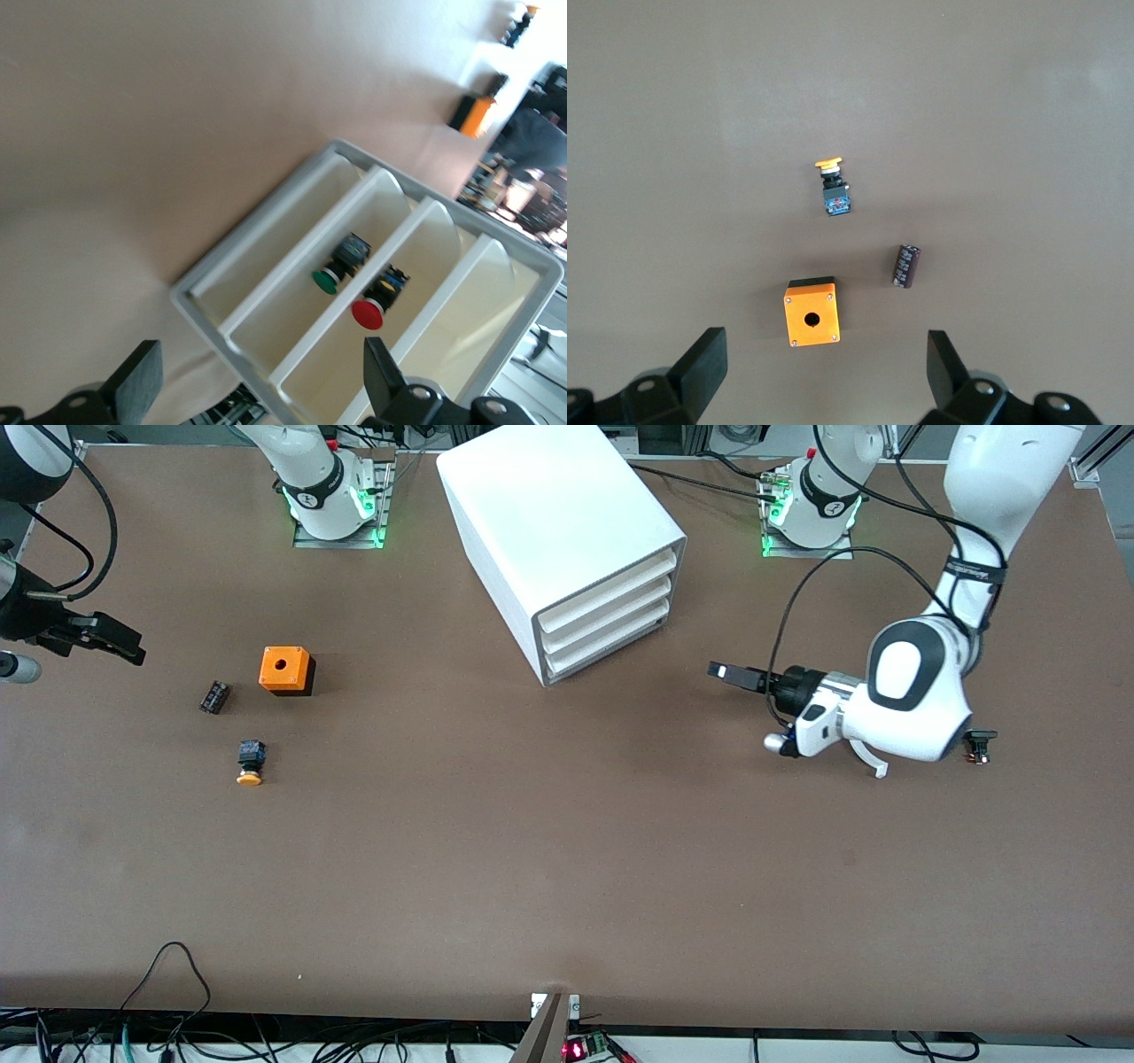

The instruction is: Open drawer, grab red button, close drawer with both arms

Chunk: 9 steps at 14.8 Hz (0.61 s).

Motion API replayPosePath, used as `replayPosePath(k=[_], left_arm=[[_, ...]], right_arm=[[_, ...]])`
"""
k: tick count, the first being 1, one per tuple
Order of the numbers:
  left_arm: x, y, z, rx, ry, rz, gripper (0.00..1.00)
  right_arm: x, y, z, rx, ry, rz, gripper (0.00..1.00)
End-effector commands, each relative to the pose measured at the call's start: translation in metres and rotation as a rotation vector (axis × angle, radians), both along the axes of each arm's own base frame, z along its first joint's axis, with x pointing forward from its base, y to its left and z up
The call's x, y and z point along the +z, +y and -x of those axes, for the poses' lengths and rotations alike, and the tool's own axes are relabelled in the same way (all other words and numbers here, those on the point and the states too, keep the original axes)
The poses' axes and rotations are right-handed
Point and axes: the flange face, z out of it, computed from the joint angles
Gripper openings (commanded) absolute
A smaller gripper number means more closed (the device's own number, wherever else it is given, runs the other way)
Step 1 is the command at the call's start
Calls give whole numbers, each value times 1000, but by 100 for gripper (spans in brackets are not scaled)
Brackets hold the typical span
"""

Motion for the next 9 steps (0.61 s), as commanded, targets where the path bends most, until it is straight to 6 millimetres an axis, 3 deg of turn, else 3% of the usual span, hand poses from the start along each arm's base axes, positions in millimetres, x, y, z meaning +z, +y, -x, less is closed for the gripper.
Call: replayPosePath(k=[1,2,5,7,9], left_arm=[[-21,-43,46,-12,-37,73,100],[-25,-63,58,-19,-50,77,100],[-27,-91,79,-59,-47,80,100],[-28,-93,90,-68,-30,80,99],[-29,-104,101,-79,-15,96,91]], right_arm=[[3,0,1,3,-4,-18,100],[5,0,0,3,-7,-17,100],[4,0,0,1,-6,-17,100],[4,0,-1,0,-6,-17,100],[5,0,0,0,-7,-17,100]])
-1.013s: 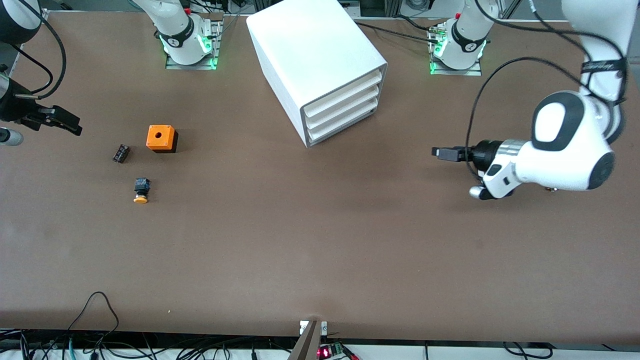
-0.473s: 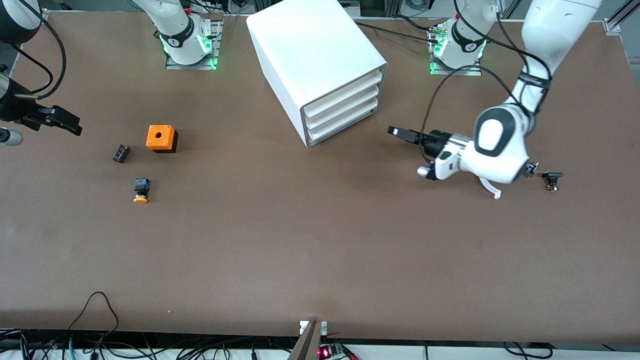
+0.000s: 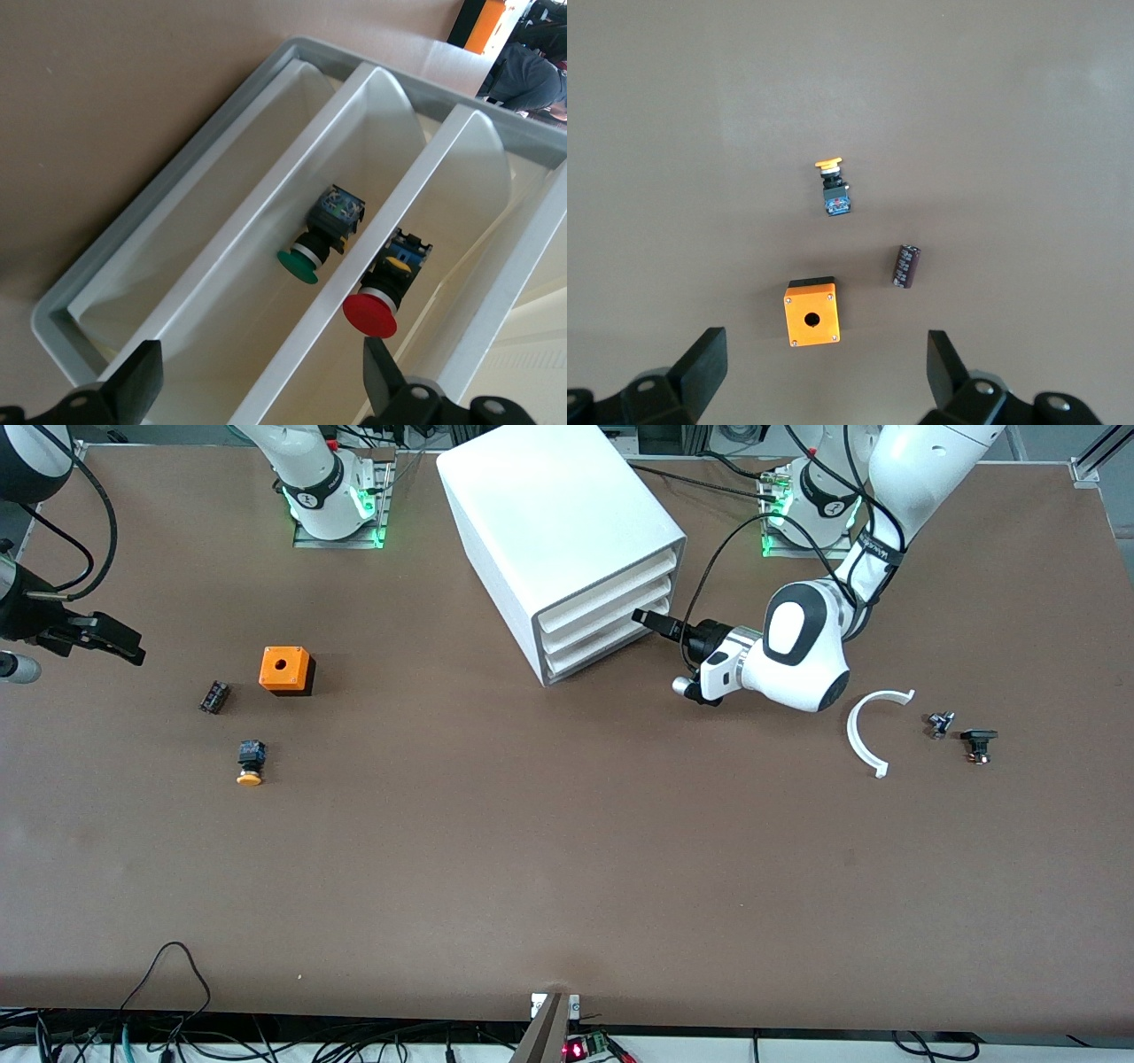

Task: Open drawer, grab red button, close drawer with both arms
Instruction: 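Pull the drawer open with the left gripper while the right gripper rises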

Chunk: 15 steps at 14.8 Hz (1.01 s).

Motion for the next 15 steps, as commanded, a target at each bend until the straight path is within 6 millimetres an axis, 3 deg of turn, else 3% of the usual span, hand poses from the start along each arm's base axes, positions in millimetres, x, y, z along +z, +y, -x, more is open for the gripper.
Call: replayPosePath(k=[1,5,7,9,11,15], left_arm=[[7,-8,18,-7,-14,27,82],[3,-12,28,-21,4,25,68],[-1,-11,32,-23,13,23,45],[-1,-10,32,-22,11,21,0],[3,0,19,5,-14,9,0],[18,71,-46,163,-146,-62,0]], right_arm=[[4,0,-1,-2,-6,-17,100],[4,2,0,-2,-6,-17,100],[7,10,-2,-6,-13,-16,100],[7,15,-2,-17,-12,-16,100],[9,19,-2,-14,-17,-14,100],[16,46,-6,-33,-38,-10,100]])
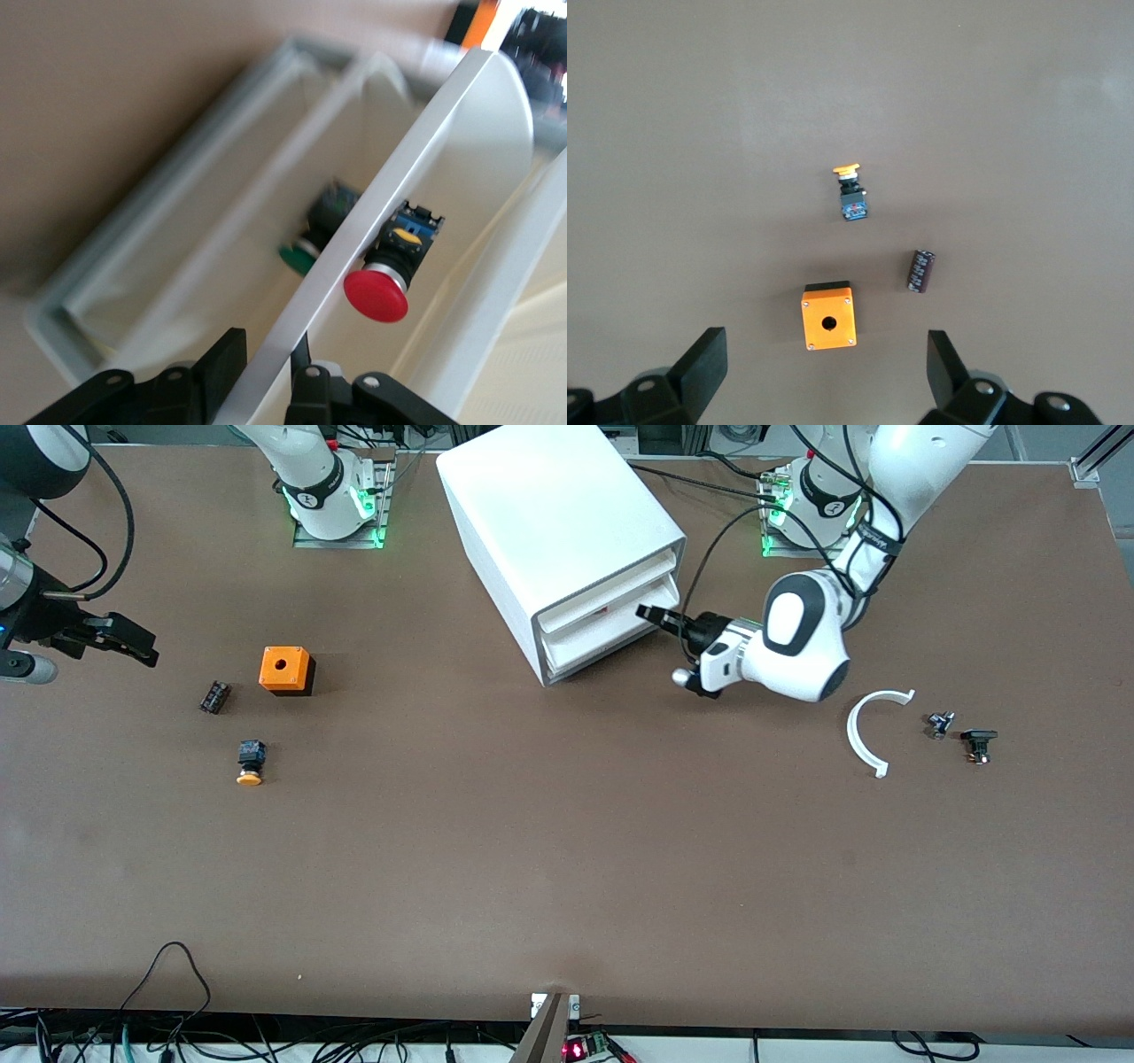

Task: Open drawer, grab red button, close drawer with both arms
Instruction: 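Pull the drawer open with the left gripper while the right gripper rises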

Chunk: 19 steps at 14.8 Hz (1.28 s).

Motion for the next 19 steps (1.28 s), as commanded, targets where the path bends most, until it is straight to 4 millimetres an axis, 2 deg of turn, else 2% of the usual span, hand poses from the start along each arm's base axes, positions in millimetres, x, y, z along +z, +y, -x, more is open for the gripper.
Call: replayPosePath(k=[1,2,3,5,8,10,11,12,13,14,16,18,19], left_arm=[[15,61,-49,108,-107,-74,0],[22,71,-62,113,-138,-86,0],[24,77,-68,121,-147,-93,5],[27,90,-75,147,-160,-99,97],[41,95,-84,168,-194,-106,100],[62,115,-97,212,-267,-136,100],[77,136,-105,231,-320,-173,100],[97,166,-118,277,-380,-206,100],[112,182,-126,307,-414,-216,100],[116,187,-129,333,-425,-222,100],[147,198,-131,353,-490,-241,100],[180,226,-124,317,-550,-311,100],[207,229,-117,243,-601,-371,100]], right_arm=[[7,21,-5,-47,-25,-12,100],[9,31,-9,-41,-34,-5,100],[9,41,-15,-34,-36,1,100],[12,45,-24,-29,-47,3,100],[3,49,-29,-3,-23,1,100],[3,58,-29,28,-19,-13,100],[3,70,-28,56,-18,-27,100],[3,81,-27,93,-14,-58,100],[5,95,-25,132,-15,-71,100],[8,112,-24,165,-23,-72,100],[1,134,-30,198,-27,-89,100],[-5,172,-59,273,-68,-204,100],[-11,202,-69,314,-67,-245,100]])
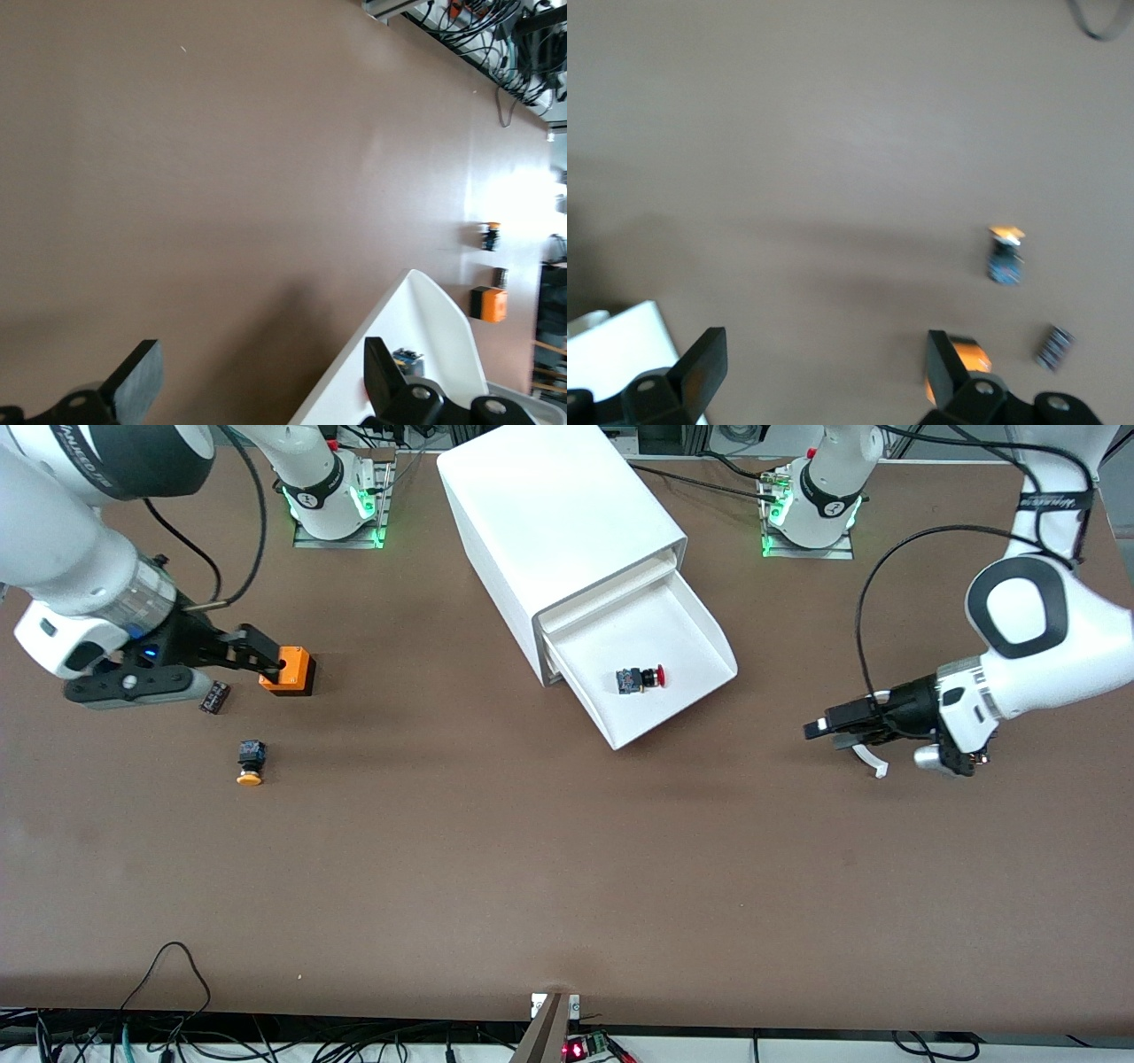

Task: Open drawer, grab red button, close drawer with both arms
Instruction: 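Reach the right gripper over the red button while the left gripper withdraws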

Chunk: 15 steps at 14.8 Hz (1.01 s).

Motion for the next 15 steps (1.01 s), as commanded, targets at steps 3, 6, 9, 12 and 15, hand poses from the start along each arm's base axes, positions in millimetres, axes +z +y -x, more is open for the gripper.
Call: replayPosePath(k=[3,6,9,12,15], left_arm=[[139,19,27,-167,-68,-329,100],[195,18,43,-101,91,-470,100],[230,12,60,-97,158,-577,100],[242,-10,70,-87,203,-672,100],[245,-22,63,-83,141,-672,100]], right_arm=[[-17,129,-50,202,-42,-94,100],[-26,183,-61,338,-86,-141,100],[-40,229,-62,529,-169,-198,100],[-46,268,-48,657,-194,-239,100],[-66,319,-17,857,-191,-231,100]])
